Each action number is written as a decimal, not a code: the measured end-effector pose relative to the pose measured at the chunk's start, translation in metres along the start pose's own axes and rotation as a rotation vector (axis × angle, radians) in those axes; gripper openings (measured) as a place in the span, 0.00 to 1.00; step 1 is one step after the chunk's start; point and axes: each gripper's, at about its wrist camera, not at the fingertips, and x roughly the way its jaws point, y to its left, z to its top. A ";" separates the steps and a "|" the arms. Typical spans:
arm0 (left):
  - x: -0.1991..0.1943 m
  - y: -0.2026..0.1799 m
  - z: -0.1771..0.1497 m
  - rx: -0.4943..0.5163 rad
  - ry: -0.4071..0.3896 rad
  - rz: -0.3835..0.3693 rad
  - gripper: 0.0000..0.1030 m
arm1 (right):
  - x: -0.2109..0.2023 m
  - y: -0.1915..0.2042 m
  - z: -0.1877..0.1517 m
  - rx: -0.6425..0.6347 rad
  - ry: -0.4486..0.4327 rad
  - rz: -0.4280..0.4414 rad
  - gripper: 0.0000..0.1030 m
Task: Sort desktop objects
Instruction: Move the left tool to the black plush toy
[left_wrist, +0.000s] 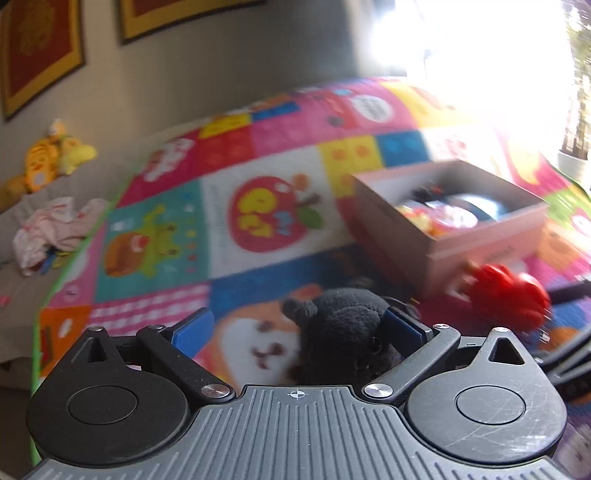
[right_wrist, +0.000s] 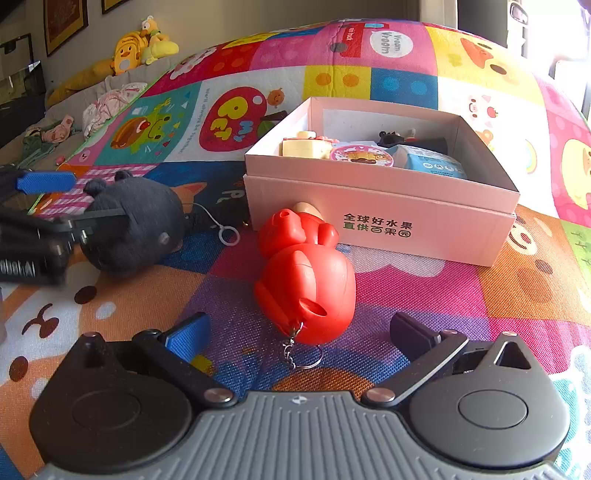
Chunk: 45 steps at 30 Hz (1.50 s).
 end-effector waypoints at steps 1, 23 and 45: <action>0.000 0.008 0.001 -0.020 -0.003 0.034 0.98 | 0.000 0.000 0.000 -0.001 0.001 -0.001 1.00; 0.025 0.071 -0.010 -0.166 0.109 0.187 0.98 | -0.009 0.009 0.001 -0.045 -0.046 -0.001 1.00; 0.044 0.138 0.003 -0.524 -0.008 -0.058 0.99 | 0.051 0.148 0.083 -0.427 -0.119 0.123 0.64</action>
